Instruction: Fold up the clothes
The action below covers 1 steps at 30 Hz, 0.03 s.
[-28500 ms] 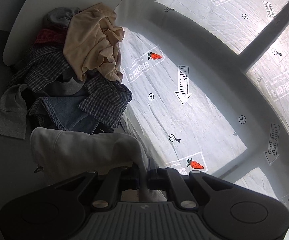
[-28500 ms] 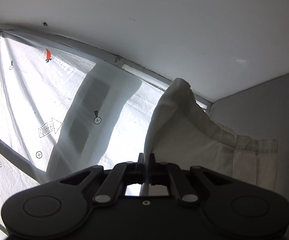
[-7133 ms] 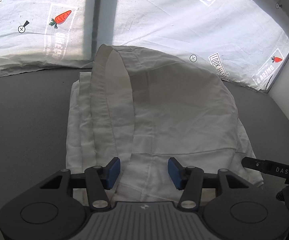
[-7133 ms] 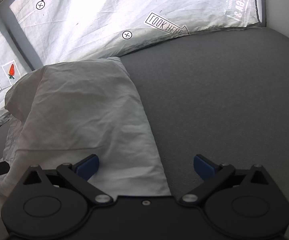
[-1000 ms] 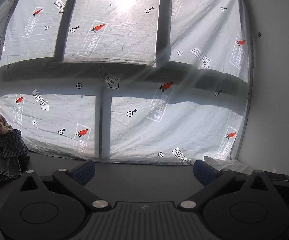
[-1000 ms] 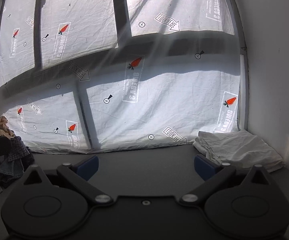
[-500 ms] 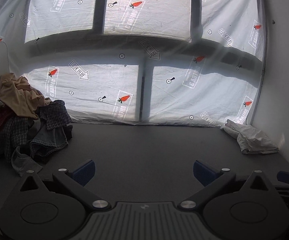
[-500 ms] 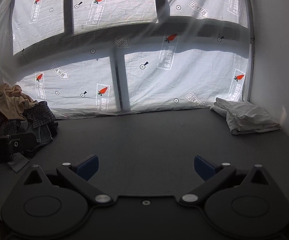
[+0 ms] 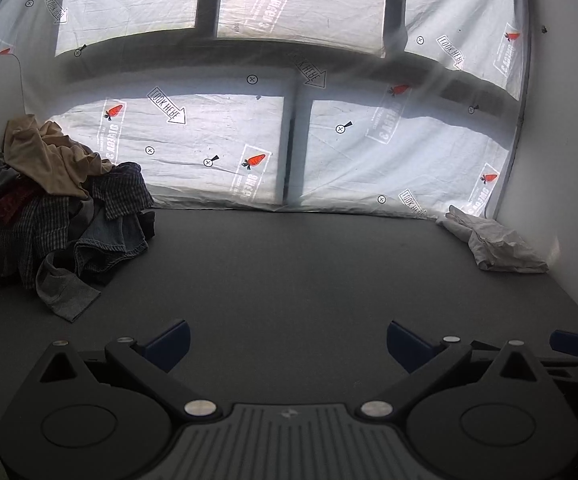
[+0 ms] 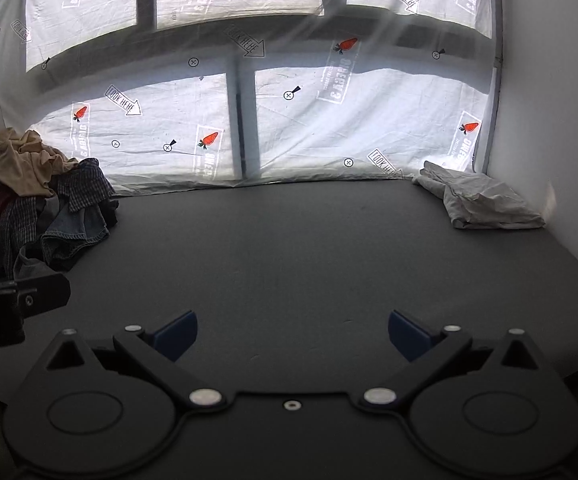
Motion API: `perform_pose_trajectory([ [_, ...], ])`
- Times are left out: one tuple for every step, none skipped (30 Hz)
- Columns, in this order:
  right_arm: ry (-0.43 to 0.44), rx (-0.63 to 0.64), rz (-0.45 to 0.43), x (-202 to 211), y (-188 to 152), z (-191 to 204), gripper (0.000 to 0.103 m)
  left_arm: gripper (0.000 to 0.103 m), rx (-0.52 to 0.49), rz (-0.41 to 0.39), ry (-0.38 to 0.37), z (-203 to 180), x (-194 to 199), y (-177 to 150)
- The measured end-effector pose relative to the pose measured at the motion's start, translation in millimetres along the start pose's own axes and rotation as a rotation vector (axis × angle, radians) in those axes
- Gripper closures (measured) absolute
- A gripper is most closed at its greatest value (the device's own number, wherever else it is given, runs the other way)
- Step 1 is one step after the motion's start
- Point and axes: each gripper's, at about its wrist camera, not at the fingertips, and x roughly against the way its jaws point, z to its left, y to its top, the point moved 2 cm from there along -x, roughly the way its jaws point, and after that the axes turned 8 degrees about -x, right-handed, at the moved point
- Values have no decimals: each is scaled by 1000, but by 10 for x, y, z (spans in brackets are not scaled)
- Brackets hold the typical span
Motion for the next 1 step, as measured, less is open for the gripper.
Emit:
perform_pose_trajectory([
  [0, 1, 1, 6, -7, 6, 0, 0, 3, 2, -4, 11, 0, -8],
])
